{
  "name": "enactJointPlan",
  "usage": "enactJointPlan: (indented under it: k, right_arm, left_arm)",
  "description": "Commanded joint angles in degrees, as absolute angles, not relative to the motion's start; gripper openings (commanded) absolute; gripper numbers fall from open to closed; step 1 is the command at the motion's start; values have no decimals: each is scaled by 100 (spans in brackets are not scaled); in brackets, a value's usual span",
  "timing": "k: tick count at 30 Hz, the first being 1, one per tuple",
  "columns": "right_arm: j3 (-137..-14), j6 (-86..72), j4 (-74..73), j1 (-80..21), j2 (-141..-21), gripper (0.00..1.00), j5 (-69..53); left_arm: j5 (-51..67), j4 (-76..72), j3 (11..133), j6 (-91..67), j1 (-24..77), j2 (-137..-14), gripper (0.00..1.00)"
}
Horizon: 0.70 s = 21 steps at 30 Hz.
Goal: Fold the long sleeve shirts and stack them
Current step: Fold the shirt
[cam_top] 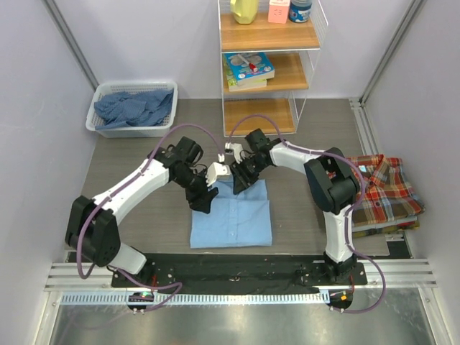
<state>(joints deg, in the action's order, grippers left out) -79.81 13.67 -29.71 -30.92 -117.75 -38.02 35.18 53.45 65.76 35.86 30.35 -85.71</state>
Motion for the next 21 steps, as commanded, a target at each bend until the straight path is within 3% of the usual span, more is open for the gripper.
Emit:
enactJointPlan:
  k: [1, 9, 13, 17, 21]
  right_arm:
    - [-7524, 1346, -2997, -3410, -11445, 43, -3691]
    - [-7812, 476, -3102, -3077, -11021, 44, -4060]
    - [-8200, -139, -3015, -2760, -11223, 42, -4796]
    - [-7893, -1228, -2182, -2760, -11303, 33, -5447]
    - [-7821, -1863, -1618, -2795, -11574, 17, -5599]
  left_arm:
    - [4157, 5616, 6487, 3594, 3041, -8183, 58]
    - [4323, 4808, 6249, 4006, 3146, -8516, 64]
    - [4499, 4457, 6153, 4507, 3155, -8815, 68]
    - [4606, 4140, 6143, 4833, 3164, -9025, 69]
    - [4597, 4078, 6319, 4983, 3225, -9412, 67]
